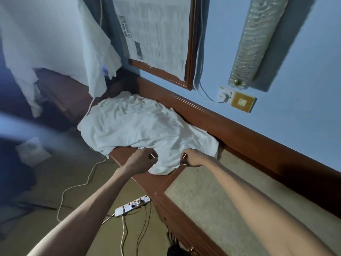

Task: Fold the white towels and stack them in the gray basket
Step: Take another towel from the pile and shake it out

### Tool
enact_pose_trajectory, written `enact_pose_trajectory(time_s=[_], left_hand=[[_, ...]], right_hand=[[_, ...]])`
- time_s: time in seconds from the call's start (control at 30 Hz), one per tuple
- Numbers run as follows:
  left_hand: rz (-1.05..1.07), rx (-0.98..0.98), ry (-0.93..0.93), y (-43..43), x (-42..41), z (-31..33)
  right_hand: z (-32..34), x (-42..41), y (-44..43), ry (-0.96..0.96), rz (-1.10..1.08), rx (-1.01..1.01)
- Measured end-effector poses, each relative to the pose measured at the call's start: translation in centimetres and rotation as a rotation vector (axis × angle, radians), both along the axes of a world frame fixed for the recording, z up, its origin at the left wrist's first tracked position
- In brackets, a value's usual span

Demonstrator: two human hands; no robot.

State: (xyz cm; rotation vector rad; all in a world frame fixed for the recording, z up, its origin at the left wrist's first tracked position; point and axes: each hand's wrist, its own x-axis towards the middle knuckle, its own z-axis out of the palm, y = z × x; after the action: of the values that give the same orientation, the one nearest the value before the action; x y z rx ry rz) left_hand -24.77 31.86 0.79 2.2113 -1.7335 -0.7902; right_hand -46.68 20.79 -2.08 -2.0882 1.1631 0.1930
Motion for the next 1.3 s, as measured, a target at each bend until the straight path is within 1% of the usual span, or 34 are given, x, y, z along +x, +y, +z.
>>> enact_pose_trajectory(time_s=[0.07,0.23,0.43,0.6,0.73,0.87,0.97,1.1,1.23,1.3], left_hand=[[0.040,0.026,-0.004,-1.5,2.6,-0.9],[0.095,0.065,-0.083,-5.2,8.9,-3.8],[0.246,0.063,-0.092,-8.3,14.2,-7.5],[0.340,0.092,-0.120,-11.0,18.2,-11.3],[0.312,0.106,-0.132,-13.7,20.6,-14.3],[0.222,0.152,-0.157,-16.2,22.9,-17.7],[0.161,0.163,-0.165,-17.6,24.4,-20.5],[0.096,0.150,-0.188,-19.2,25.8,-23.4],[0.080,0.100,-0.156,-20.4,26.4,-25.4],[0.065,0.074,-0.176,-21.1,26.7,-25.7]], right_hand=[[-1.4,2.7,-2.0,-0.003,0.000,0.003],[-5.1,8.2,-7.3,0.009,-0.056,0.041],[-8.8,13.2,-11.1,0.044,-0.170,-0.041],[-12.2,16.3,-13.3,0.024,-0.295,-0.092],[-14.7,18.3,-14.2,0.004,-0.287,-0.175],[-16.9,20.4,-14.6,-0.016,-0.264,-0.285],[-19.0,21.6,-14.8,0.022,-0.235,-0.356],[-21.6,22.1,-14.7,0.010,-0.283,-0.424],[-23.0,22.2,-15.2,-0.017,-0.319,-0.537],[-23.3,22.1,-15.5,-0.058,-0.341,-0.524]])
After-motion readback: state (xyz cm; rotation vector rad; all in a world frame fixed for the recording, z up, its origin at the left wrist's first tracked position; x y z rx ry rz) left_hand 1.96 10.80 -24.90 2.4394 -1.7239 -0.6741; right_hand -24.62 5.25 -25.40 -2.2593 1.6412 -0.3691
